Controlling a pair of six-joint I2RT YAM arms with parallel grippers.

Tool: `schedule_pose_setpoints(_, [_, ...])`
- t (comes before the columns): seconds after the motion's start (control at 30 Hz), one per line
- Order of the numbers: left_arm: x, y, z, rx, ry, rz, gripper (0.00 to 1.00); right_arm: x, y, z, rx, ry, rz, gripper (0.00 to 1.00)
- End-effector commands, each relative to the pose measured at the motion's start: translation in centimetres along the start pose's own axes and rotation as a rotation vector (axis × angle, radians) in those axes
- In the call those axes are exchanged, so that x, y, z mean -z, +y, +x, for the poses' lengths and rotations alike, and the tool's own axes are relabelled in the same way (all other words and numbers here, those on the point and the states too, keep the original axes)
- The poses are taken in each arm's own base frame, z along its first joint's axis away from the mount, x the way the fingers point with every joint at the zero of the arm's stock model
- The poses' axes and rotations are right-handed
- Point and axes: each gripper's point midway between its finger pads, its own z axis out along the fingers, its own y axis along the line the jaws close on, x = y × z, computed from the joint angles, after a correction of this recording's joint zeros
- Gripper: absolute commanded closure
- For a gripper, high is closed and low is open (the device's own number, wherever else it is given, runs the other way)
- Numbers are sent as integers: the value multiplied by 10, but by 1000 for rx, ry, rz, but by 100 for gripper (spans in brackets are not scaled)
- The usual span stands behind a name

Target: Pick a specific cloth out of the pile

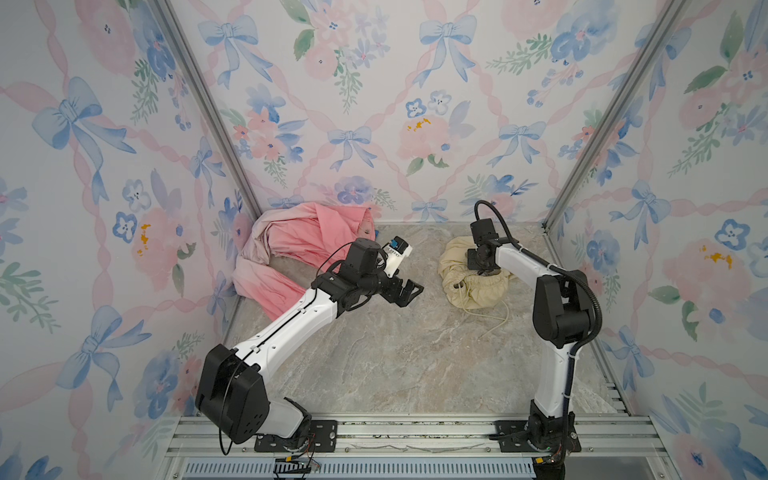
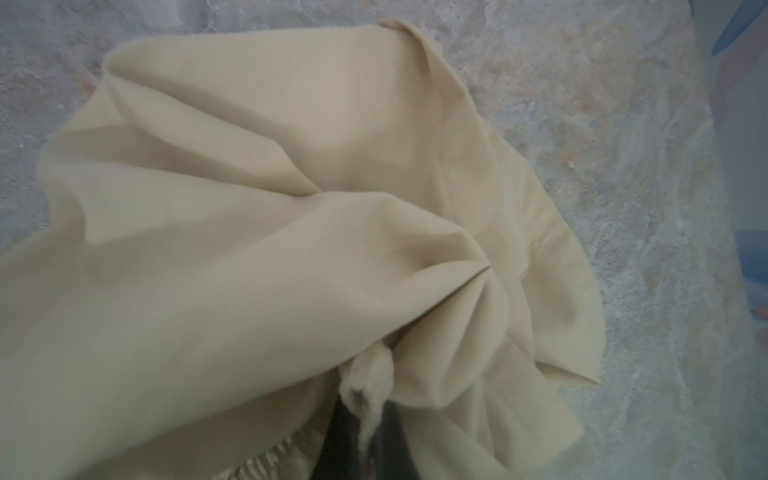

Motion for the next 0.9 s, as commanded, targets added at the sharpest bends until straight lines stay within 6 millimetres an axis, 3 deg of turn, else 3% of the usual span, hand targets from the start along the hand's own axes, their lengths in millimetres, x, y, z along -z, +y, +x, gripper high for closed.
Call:
schedule_pose_setpoints(0.0, [-4,1,3,-17,3,-7,2,-14,3,10,-29,63,-28,100])
schedule_pose_setpoints(0.13, [-5,2,3,-17,4,-8,2,-25,-8,8,-27,98,3,100])
schedule_pose_setpoints(0.33, [-4,3,3,-21,3,-15,2,-35,-53,-14,-123,127,-4,98])
schedule_pose_setpoints(0.4, [-4,2,2,-20,0,-14,2,-31,-49,-27,-89,99,-49,92])
schedule_pose_setpoints(0.47, [-4,2,2,-21,2,-14,2,-19,-41,-39,-49,60,-80,72])
schedule_pose_setpoints(0.5, [-5,4,3,-21,4,-18,2,-10,-37,-44,-30,35,-89,55])
schedule_pose_setpoints(0.53, [-5,5,4,-21,7,-20,2,-1,-35,-48,-19,12,-91,45])
schedule_pose_setpoints(0.67, [-6,5,5,-21,10,-21,2,41,-37,-64,-45,-90,-108,20])
schedule_pose_setpoints(0.7, [-6,6,5,-20,9,-23,2,53,-38,-66,-49,-109,-113,1])
schedule_pose_setpoints(0.8, [-6,5,5,-22,9,-22,2,92,-42,-67,-47,-180,-104,3])
schedule_pose_setpoints(0.87, [-6,5,4,-21,8,-21,2,113,-49,-56,-61,-204,-77,3])
